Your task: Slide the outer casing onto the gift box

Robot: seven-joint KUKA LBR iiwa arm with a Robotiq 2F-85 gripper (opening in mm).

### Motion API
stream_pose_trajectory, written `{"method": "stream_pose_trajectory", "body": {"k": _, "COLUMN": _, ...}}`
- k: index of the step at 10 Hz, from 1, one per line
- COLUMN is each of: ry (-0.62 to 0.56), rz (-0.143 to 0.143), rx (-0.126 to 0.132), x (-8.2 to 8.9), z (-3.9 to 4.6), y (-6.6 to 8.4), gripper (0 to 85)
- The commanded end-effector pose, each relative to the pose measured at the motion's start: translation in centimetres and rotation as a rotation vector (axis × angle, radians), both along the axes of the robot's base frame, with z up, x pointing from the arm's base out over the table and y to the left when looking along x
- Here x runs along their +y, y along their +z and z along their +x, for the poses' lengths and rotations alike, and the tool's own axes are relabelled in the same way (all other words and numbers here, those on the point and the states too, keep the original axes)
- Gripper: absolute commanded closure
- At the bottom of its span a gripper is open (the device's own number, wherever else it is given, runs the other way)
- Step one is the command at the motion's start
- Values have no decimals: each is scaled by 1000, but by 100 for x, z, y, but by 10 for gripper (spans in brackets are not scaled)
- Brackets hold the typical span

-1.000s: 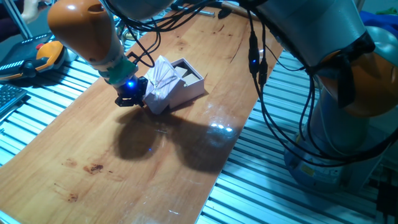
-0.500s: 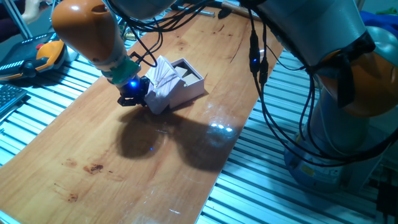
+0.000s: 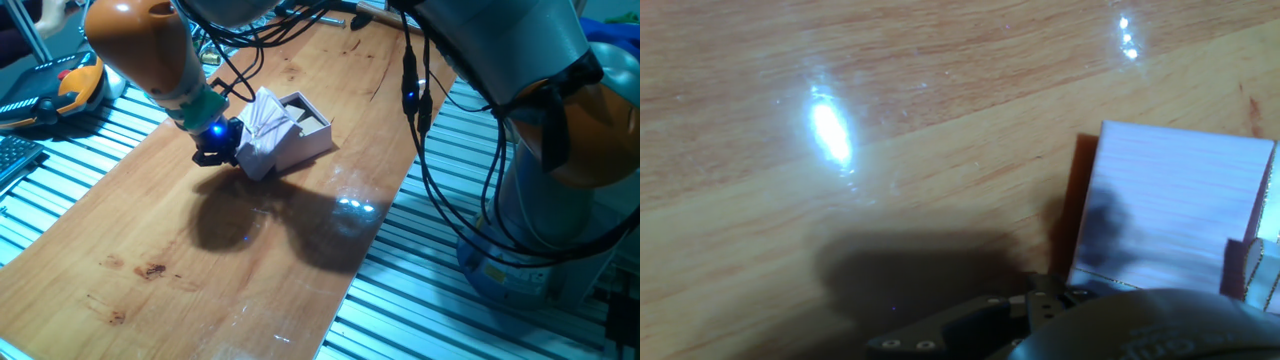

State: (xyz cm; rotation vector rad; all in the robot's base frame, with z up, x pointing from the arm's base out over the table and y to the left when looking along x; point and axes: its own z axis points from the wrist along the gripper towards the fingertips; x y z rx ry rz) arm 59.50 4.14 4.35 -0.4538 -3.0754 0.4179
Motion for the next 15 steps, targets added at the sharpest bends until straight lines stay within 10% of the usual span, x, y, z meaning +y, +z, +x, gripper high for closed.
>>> {"method": "stream_pose_trajectory", "body": {"k": 1, "ry": 3, "rz": 0, "rx": 2, "x": -8, "z": 0, "y": 6, "gripper": 850}}
{"method": "stream_pose_trajectory", "body": {"k": 15, "ry": 29, "rz": 29, "rx": 30, "x": -180, "z": -51, "y": 210, "gripper": 850}}
